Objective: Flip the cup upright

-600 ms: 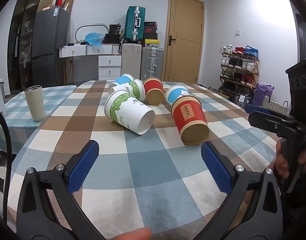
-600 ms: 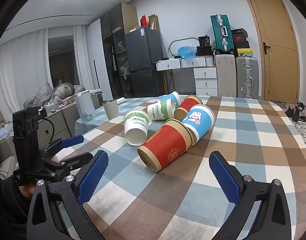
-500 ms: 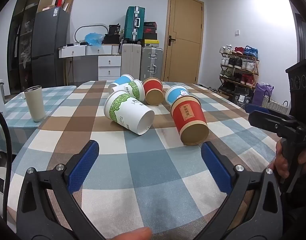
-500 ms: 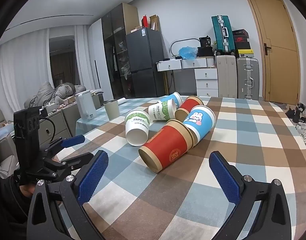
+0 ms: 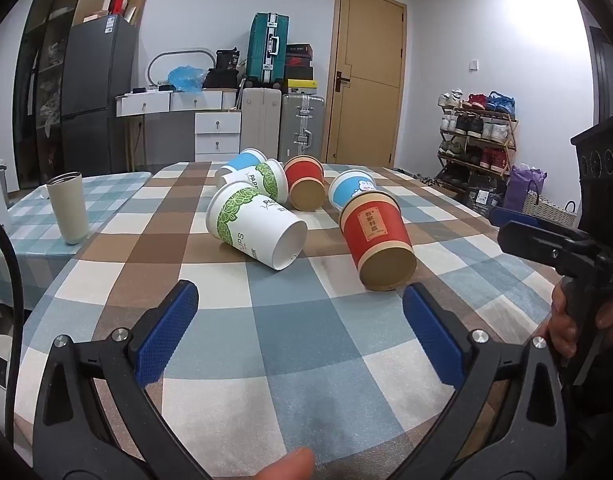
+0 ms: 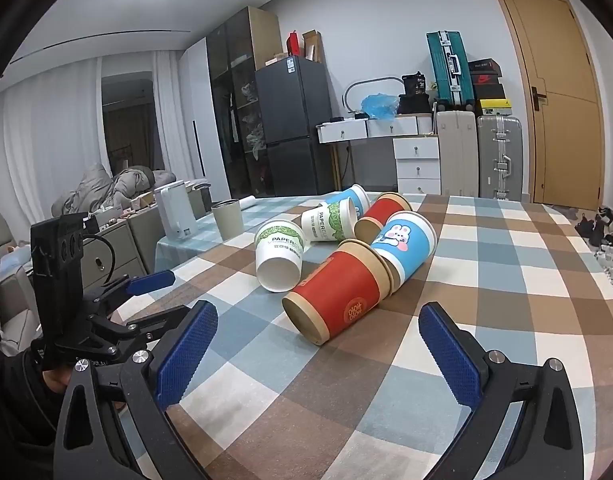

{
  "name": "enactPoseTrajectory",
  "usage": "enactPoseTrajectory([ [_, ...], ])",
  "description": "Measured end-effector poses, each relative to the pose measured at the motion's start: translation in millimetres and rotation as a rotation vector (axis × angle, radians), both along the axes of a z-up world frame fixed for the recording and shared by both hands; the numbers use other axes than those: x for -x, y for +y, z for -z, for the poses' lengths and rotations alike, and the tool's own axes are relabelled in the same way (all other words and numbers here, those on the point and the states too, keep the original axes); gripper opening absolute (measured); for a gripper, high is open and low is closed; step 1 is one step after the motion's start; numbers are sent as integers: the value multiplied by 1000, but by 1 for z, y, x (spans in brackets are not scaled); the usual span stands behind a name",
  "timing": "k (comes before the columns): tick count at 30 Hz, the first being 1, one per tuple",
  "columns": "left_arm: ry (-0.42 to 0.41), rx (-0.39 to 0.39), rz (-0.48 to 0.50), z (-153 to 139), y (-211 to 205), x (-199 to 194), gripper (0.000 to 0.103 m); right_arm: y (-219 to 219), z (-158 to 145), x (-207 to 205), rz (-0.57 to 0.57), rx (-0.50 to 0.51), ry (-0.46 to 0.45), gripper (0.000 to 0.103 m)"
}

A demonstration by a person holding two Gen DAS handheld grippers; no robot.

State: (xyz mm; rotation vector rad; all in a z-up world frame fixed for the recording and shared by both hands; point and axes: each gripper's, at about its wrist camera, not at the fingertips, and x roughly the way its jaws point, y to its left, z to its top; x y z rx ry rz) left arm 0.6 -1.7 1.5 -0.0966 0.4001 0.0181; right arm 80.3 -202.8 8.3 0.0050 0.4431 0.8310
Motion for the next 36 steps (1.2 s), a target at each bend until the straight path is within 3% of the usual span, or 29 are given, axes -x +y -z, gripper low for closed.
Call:
enactPoseTrajectory([
  [18, -1, -3, 2, 0, 0, 0, 102, 0, 0, -3, 3, 0, 23, 103],
  [36, -3, -5, -1, -1, -1, 3, 102, -1, -1, 0, 25, 12, -10, 103],
])
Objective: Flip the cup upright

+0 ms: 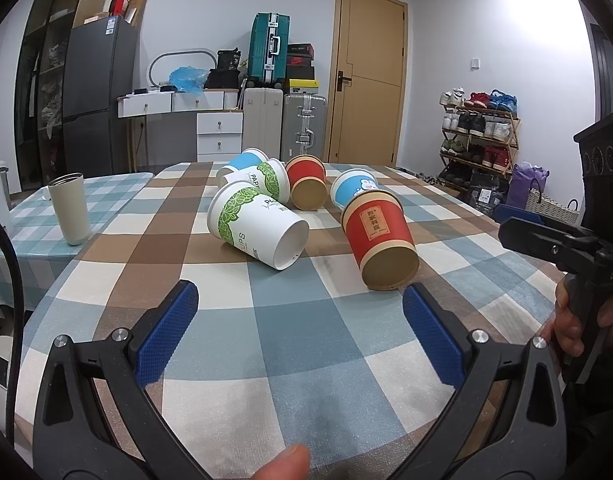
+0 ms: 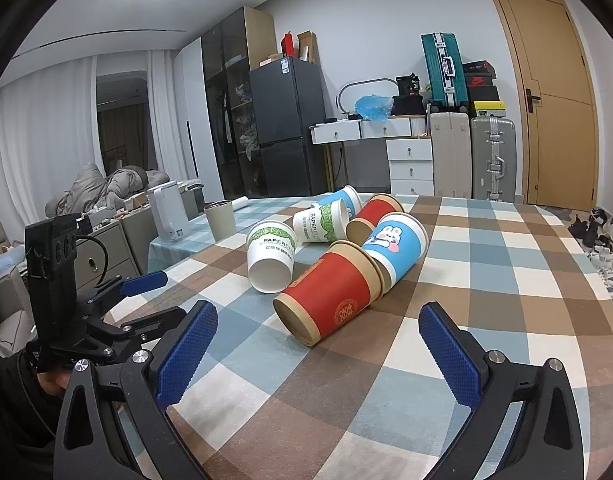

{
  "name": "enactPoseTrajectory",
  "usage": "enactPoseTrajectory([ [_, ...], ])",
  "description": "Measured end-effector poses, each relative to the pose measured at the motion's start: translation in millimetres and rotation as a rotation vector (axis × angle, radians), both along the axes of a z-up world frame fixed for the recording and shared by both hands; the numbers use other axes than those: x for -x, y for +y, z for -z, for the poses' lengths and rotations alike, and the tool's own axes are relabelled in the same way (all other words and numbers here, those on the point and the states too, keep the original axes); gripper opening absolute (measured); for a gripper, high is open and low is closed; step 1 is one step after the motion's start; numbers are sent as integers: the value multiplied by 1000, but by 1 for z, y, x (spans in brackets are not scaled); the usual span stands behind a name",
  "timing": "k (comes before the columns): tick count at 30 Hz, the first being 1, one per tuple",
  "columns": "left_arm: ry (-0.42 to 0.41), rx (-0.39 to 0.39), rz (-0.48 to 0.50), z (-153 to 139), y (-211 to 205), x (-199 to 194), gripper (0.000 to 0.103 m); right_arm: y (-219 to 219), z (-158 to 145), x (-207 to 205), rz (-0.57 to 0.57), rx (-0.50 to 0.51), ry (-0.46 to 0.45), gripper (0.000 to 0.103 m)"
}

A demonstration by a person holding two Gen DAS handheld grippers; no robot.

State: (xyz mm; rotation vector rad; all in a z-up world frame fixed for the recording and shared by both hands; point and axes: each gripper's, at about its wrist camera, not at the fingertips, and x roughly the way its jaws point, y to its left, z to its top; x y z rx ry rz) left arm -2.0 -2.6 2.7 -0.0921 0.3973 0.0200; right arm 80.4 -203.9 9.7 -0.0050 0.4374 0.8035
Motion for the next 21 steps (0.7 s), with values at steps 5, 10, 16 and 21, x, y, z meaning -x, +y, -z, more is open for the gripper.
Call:
enactPoseTrajectory([
  [5, -1, 1, 0, 4, 3, -3, 102, 0, 0, 0, 3, 1, -5, 103],
  [10, -3, 0, -1, 4, 3, -3, 102, 0, -1, 0, 9, 0, -7, 103],
  [16, -13, 9, -2, 0, 4, -1, 102, -2, -2, 1, 15, -6, -16, 103],
  [21, -16, 8, -2, -4, 3, -1, 102, -3, -3, 2, 22, -9, -21, 103],
])
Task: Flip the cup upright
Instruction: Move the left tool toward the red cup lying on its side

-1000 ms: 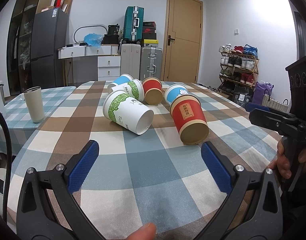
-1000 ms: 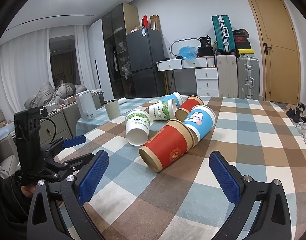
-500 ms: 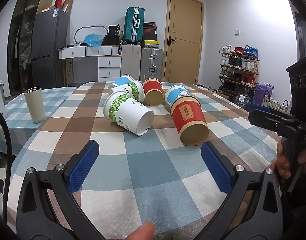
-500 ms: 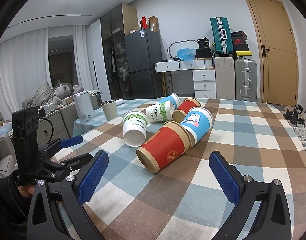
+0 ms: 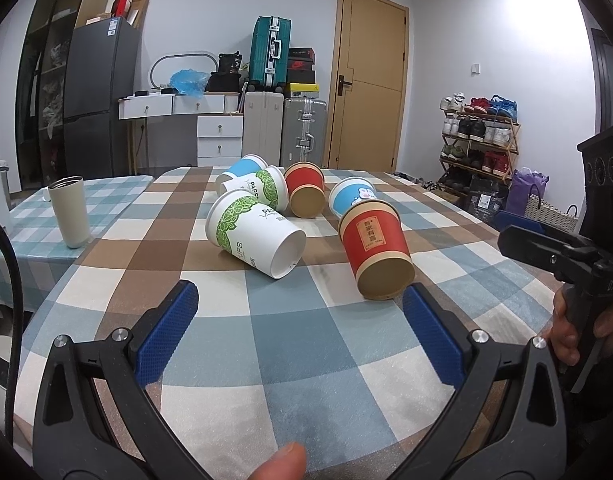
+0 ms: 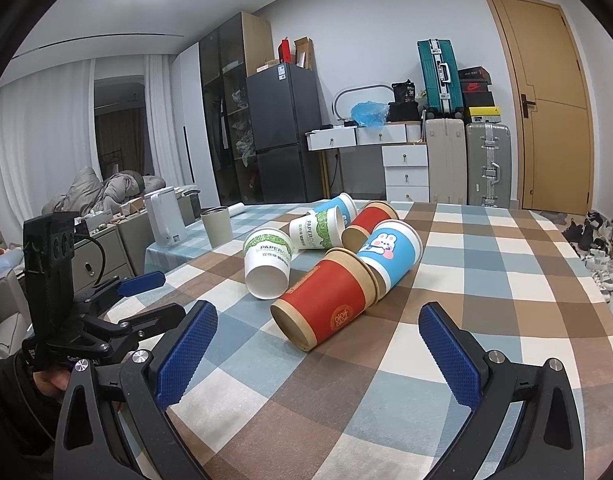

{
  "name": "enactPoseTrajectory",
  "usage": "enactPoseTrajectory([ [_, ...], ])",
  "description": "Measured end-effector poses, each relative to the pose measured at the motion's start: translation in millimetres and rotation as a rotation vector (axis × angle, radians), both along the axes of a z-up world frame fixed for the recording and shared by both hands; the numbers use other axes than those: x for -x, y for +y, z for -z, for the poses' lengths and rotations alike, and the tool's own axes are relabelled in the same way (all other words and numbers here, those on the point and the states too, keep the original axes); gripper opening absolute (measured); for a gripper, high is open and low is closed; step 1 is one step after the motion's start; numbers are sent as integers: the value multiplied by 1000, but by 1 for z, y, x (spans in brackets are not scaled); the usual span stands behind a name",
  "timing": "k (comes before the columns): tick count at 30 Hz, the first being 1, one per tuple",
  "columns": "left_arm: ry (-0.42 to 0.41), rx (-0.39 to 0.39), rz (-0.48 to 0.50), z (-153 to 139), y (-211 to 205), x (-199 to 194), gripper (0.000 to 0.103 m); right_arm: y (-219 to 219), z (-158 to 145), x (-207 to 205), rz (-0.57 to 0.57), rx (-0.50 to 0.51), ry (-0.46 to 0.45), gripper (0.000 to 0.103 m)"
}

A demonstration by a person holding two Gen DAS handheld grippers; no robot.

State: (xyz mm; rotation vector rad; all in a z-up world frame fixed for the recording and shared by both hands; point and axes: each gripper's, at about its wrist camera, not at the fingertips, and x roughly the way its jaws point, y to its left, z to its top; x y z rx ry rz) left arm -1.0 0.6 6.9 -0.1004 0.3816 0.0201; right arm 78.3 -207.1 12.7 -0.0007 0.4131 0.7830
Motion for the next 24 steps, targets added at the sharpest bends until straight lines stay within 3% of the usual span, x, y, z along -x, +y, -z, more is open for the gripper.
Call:
enactPoseTrajectory([
  [15, 35, 34, 33, -10, -11, -15, 102, -22, -2, -8, 72, 6, 6, 103],
  [24, 73, 5, 61, -17, -32, -44, 102, -31, -1, -13, 104, -2, 29, 103],
])
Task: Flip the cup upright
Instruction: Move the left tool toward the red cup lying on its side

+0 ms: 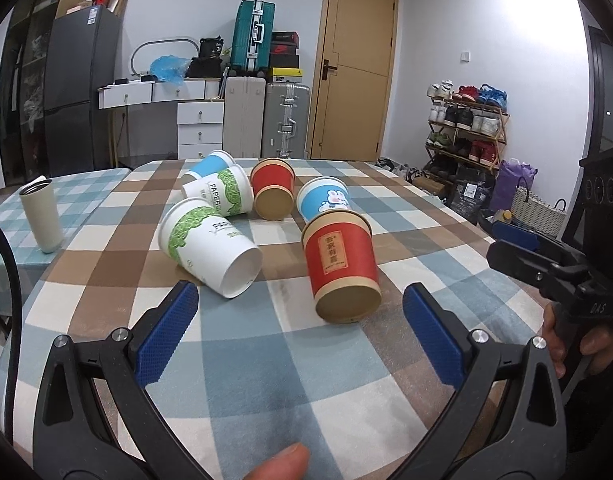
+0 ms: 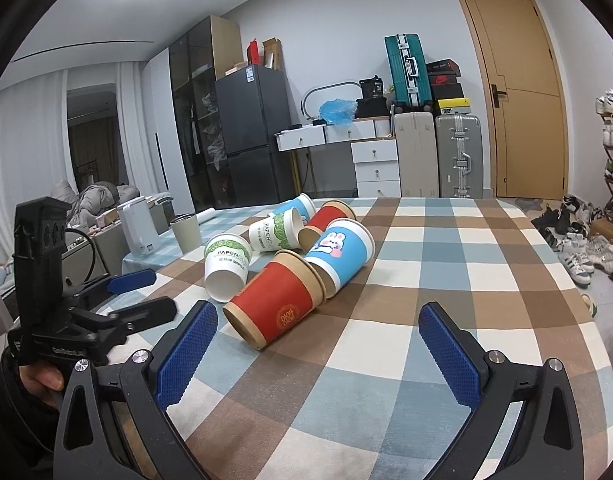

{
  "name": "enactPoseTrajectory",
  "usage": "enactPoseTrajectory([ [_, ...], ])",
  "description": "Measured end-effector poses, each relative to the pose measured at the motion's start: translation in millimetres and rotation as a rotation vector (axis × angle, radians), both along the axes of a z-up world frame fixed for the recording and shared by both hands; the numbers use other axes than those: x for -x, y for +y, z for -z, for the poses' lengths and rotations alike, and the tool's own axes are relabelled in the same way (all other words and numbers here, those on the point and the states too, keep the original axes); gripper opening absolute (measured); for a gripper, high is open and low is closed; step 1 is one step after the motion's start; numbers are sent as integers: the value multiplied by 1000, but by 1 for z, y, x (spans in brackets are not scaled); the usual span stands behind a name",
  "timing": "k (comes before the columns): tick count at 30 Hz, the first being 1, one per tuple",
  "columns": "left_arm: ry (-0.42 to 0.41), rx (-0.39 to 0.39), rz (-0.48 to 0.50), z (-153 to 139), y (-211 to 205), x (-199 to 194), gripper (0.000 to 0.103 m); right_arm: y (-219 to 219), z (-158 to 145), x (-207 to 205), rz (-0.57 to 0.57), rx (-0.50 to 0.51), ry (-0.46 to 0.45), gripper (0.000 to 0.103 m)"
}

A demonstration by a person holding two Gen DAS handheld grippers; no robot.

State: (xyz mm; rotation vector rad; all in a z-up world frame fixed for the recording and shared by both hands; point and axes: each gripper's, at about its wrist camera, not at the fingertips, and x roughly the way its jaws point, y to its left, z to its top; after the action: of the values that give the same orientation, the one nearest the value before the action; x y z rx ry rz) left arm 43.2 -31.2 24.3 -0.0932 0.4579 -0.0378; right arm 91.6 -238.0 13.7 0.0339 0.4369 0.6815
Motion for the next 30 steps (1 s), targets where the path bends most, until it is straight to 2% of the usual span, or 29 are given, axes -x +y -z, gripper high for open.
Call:
enactPoseTrajectory([
  [7, 94, -24, 33, 5, -16, -33, 102, -1, 0, -1, 7, -1, 5, 103],
  [24, 177, -80, 39, 15, -42, -81, 100, -2, 1, -3, 16, -7, 17, 103],
  [30, 243, -92, 72, 22, -52, -96, 91, -3, 1, -3, 16, -7, 17, 103],
])
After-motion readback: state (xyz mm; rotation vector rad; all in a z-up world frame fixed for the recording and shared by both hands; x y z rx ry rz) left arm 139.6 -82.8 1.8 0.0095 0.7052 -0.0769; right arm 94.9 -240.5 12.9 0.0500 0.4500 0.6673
